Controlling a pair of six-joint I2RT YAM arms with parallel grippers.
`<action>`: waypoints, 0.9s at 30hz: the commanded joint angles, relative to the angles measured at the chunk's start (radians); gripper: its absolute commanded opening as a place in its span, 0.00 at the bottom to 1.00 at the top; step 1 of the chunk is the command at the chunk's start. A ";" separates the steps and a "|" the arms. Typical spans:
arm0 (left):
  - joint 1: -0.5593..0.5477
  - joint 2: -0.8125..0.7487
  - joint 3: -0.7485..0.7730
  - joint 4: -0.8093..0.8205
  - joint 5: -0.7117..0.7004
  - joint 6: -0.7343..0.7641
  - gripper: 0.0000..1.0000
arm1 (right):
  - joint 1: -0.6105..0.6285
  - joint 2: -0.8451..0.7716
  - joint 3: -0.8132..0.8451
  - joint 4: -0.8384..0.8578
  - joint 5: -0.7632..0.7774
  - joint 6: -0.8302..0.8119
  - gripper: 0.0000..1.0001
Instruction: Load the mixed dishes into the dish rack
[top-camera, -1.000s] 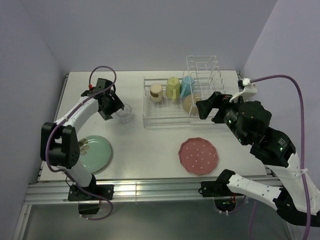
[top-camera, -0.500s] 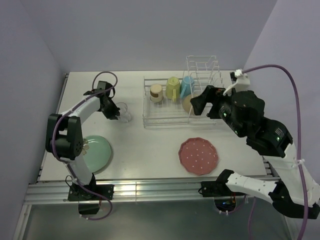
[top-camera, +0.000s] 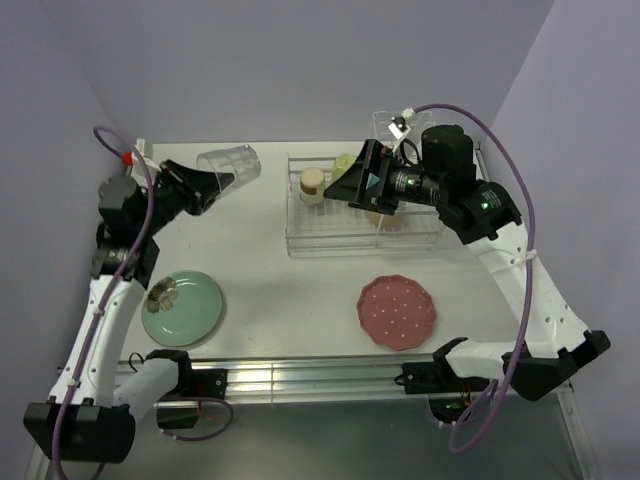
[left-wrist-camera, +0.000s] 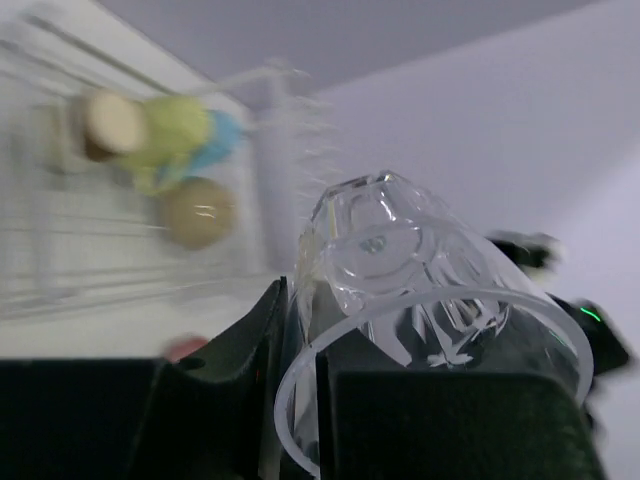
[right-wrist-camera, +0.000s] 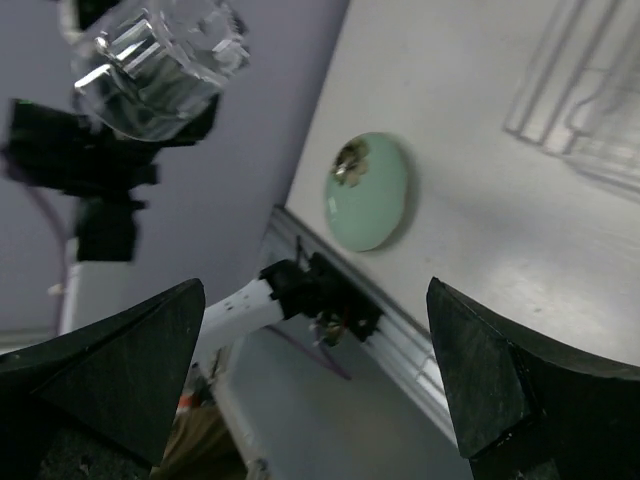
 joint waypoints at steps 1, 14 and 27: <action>-0.033 -0.034 -0.270 0.705 0.284 -0.516 0.00 | -0.020 -0.019 -0.065 0.307 -0.362 0.136 0.99; -0.127 -0.178 -0.358 0.767 0.210 -0.567 0.00 | 0.003 0.066 -0.209 0.775 -0.559 0.464 0.99; -0.252 -0.146 -0.346 0.778 0.120 -0.569 0.00 | 0.052 0.173 -0.133 0.919 -0.585 0.569 0.99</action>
